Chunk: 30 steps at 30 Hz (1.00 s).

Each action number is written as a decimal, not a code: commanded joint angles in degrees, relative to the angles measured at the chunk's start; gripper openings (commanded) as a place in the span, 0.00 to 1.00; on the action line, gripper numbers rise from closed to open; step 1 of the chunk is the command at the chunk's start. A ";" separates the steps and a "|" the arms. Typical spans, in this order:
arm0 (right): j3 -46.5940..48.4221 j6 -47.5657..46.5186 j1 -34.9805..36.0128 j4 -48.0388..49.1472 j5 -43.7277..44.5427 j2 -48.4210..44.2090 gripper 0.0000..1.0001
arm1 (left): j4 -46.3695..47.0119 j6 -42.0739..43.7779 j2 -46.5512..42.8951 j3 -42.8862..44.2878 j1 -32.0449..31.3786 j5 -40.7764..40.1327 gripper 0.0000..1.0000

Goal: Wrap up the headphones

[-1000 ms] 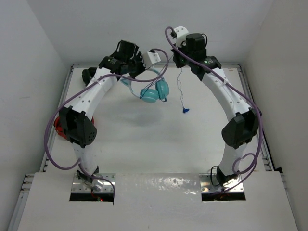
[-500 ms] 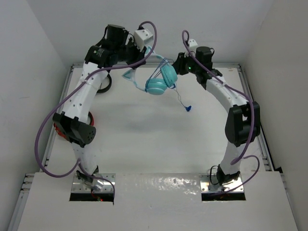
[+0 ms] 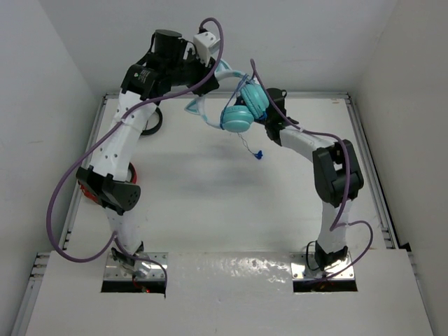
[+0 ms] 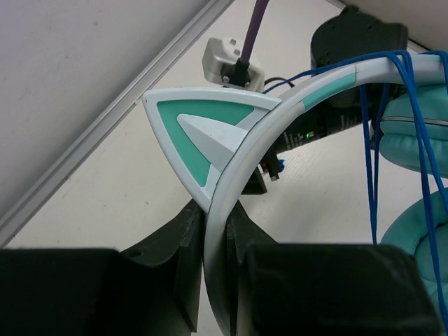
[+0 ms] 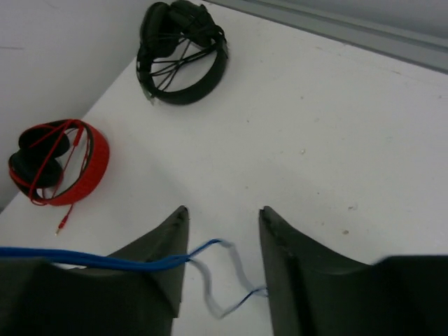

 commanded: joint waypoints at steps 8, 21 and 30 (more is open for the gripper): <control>-3.21 -7.37 0.78 -3.20 4.93 3.80 0.61 | 4.06 -5.66 -2.01 3.84 0.61 3.05 0.00; -9.18 -6.66 2.71 -8.19 11.00 4.86 0.19 | 12.04 -28.04 0.80 7.10 15.00 9.20 0.00; -14.99 -7.89 11.23 -6.25 7.05 -5.42 0.00 | 14.25 -28.70 3.34 6.22 18.89 -7.13 0.00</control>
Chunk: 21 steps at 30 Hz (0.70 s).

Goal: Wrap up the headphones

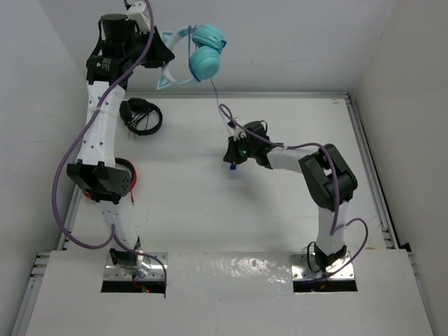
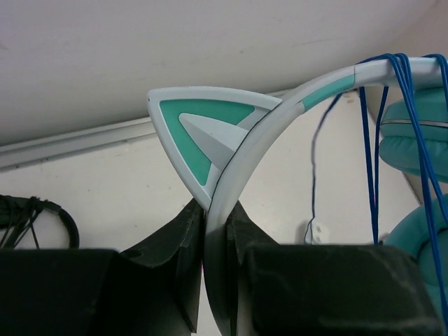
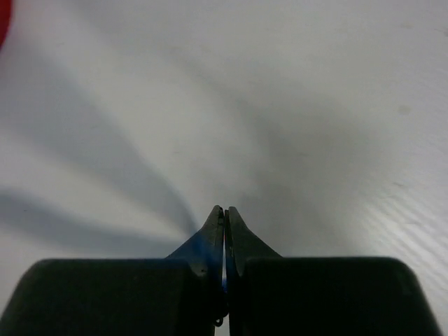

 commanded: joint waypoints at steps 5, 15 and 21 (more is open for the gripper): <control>10.09 -10.58 12.56 -16.34 -6.24 -6.23 0.00 | 11.68 -3.11 2.15 -0.13 2.16 -11.64 0.00; 24.98 -16.83 18.37 -33.69 -13.27 -11.47 0.00 | 21.53 16.55 4.62 -11.63 0.85 -29.73 0.00; 32.53 -22.16 18.20 -40.35 -10.12 -17.28 0.00 | 33.13 32.47 2.60 -27.44 -1.88 -40.46 0.00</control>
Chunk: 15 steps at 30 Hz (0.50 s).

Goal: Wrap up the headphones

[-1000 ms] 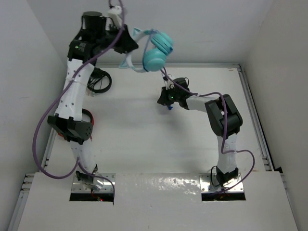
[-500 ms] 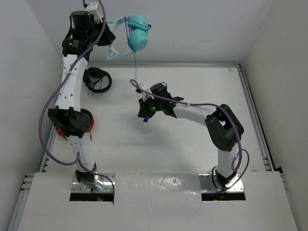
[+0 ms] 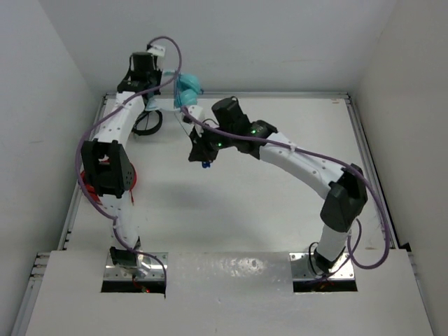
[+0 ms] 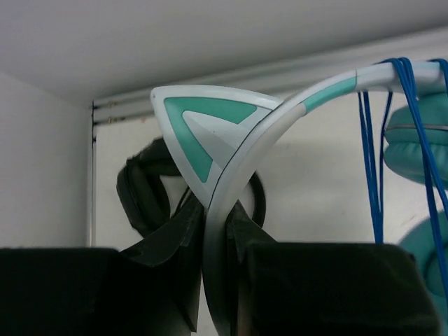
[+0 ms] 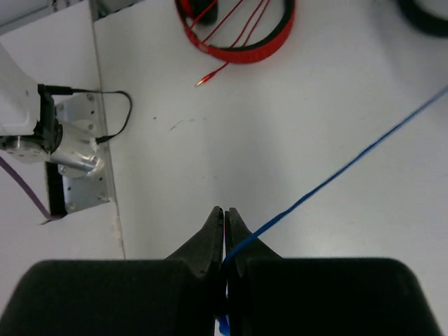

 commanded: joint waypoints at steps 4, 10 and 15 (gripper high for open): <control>13.77 -8.91 -2.22 -8.94 8.99 -5.20 0.00 | 15.79 16.89 -5.61 -11.61 -4.45 -5.61 0.00; 18.44 -6.03 -10.92 -7.64 27.20 -5.11 0.00 | 3.16 22.32 -8.24 -11.62 -6.55 8.80 0.00; 20.54 -5.76 -17.42 -2.88 36.69 -3.27 0.00 | -6.16 27.79 -13.95 -15.66 -11.74 16.61 0.00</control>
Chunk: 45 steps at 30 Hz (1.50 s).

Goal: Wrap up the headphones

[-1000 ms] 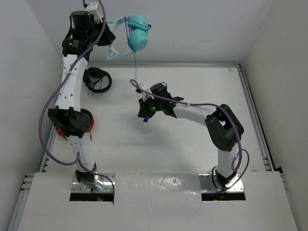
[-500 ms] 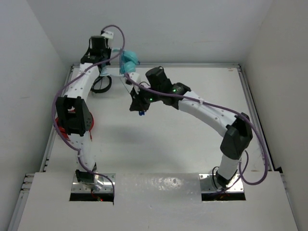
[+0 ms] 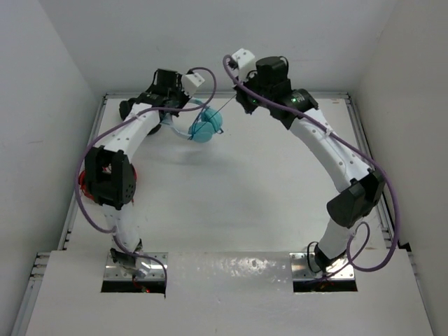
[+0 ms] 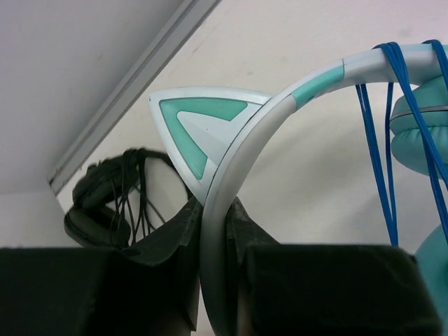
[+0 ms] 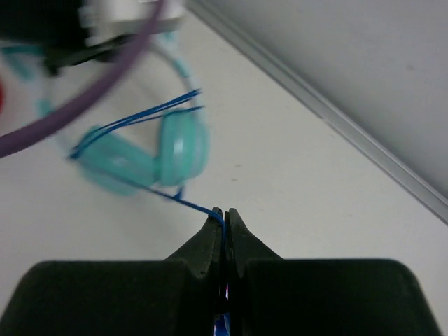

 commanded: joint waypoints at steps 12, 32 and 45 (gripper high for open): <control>5.57 12.73 -15.73 13.73 3.01 6.87 0.00 | -24.89 0.17 -8.48 13.84 -7.03 28.16 0.00; -32.95 23.55 -13.89 43.09 -29.25 -8.86 0.17 | -17.60 -24.99 -6.11 23.61 -2.10 40.92 0.00; -34.28 23.55 -13.97 41.26 -32.07 -9.21 0.49 | -19.79 -12.53 -6.55 23.08 -4.74 33.80 0.00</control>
